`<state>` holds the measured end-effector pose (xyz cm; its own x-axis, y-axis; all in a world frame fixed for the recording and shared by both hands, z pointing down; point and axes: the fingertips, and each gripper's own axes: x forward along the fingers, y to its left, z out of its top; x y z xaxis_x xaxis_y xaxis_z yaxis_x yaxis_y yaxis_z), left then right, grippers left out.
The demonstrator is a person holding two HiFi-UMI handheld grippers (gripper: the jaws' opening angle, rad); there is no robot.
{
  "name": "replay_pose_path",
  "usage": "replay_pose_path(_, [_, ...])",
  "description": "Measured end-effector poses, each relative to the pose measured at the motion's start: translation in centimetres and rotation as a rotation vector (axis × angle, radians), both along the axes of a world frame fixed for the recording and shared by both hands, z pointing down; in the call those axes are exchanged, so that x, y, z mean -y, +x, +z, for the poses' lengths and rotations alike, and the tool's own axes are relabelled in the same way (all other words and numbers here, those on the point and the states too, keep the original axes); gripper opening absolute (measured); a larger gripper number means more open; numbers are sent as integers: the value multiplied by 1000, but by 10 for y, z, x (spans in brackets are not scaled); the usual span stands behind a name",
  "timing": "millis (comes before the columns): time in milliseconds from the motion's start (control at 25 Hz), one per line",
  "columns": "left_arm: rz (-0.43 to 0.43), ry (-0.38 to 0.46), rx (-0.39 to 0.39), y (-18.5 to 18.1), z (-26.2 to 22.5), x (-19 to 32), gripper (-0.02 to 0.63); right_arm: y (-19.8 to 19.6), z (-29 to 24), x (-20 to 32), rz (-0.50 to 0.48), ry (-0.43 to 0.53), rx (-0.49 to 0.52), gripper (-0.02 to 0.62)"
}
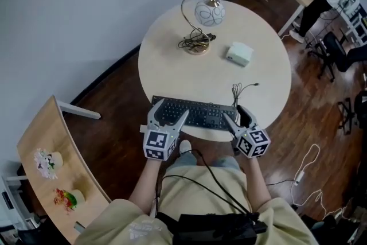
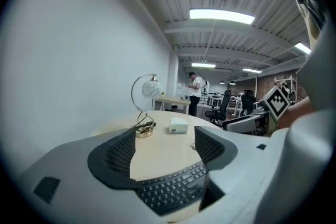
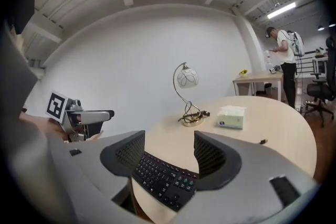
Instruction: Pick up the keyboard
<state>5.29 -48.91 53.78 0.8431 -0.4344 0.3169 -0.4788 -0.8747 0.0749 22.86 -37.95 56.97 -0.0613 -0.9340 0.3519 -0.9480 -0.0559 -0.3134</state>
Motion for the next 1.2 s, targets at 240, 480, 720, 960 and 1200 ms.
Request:
replay_pose_path(240, [-40, -246, 212, -63, 124, 55, 344, 28, 87, -27, 78, -231, 152, 301])
replay_pose_path(480, [6, -548, 407, -102, 216, 62, 444, 48, 162, -39, 115, -388, 330, 350])
replay_pose_path(720, [92, -823, 376, -92, 257, 49, 505, 43, 204, -41, 50, -498, 394, 425])
replay_pose_path(960, [51, -951, 290, -73, 268, 52, 500, 40, 207, -35, -37, -510, 390, 417])
replay_pose_path(1200, [27, -960, 297, -75, 267, 46, 362, 40, 203, -33, -33, -461, 470, 388])
